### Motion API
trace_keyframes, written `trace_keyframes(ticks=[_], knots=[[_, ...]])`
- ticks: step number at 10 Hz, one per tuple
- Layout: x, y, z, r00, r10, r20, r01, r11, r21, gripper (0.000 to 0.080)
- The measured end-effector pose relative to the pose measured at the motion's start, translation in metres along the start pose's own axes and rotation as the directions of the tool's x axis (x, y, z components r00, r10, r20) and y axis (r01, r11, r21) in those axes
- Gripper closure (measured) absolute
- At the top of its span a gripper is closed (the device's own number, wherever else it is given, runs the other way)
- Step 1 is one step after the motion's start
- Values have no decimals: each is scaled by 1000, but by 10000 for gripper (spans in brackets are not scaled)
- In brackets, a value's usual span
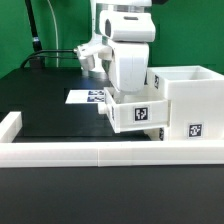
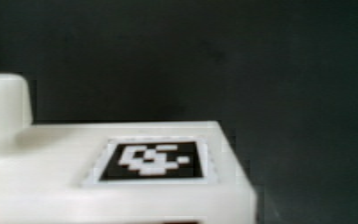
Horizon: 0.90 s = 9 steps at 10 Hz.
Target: Assemble drawer
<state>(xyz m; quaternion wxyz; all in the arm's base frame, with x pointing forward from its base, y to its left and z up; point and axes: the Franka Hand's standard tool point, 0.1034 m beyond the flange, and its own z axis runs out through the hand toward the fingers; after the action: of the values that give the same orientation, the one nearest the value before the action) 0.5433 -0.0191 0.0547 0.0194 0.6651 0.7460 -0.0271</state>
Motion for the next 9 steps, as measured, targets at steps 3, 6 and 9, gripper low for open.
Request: trace_keyframes(ticks=[3,6,9], knots=[[6,1,-1,1000,24,0,-24,1000,-1,755],[8,1,-1,1000,24,0,-24,1000,-2,755],[16,2,-1,1000,-20,9,20,1000,-7,755]])
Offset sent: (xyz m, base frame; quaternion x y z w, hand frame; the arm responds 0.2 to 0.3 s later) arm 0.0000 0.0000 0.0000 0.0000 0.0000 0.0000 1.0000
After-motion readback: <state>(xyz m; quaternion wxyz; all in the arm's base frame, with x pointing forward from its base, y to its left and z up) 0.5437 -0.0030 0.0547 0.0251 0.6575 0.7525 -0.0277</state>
